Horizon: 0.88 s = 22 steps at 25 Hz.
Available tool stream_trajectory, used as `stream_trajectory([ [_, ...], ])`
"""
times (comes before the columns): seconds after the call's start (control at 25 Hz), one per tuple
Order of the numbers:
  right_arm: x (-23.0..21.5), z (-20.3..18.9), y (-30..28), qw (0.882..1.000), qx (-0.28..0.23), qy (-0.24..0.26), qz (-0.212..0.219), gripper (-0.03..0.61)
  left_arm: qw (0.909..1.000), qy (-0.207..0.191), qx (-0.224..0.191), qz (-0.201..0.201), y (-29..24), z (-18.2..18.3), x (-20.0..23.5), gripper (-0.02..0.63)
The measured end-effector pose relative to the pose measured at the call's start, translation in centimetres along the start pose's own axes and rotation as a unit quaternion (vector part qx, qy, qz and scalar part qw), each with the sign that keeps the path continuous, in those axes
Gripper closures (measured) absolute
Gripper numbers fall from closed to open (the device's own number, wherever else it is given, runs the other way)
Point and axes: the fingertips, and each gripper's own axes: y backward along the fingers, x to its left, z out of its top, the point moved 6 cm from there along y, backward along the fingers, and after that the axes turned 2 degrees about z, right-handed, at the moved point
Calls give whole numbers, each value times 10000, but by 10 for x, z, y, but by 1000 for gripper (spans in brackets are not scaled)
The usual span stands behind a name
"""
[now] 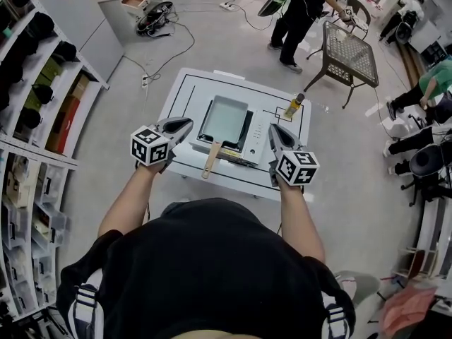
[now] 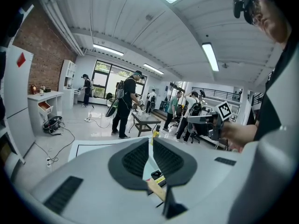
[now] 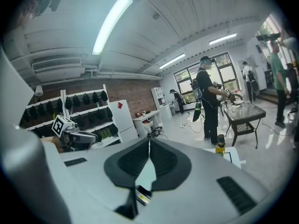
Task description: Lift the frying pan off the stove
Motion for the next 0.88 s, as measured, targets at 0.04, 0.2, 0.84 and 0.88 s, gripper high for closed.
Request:
stream_trajectory([
  [0.04,1,-1,1,10000,18,7,-2,568,10000,15,-9,-50,-1,0,-2,578],
  [0.2,5,1,-1,10000,27,46,-10,568,9999,5,1,-143,-3,-2,-1,578],
  [0.84,20,1,-26,9991,62,-43,-425,568,9987,25,46,-503,-6,-1,39,578],
  [0.88,21,1,-28,9989,62,-56,-471,568,9985,23,63,-536,-6,-2,42,578],
])
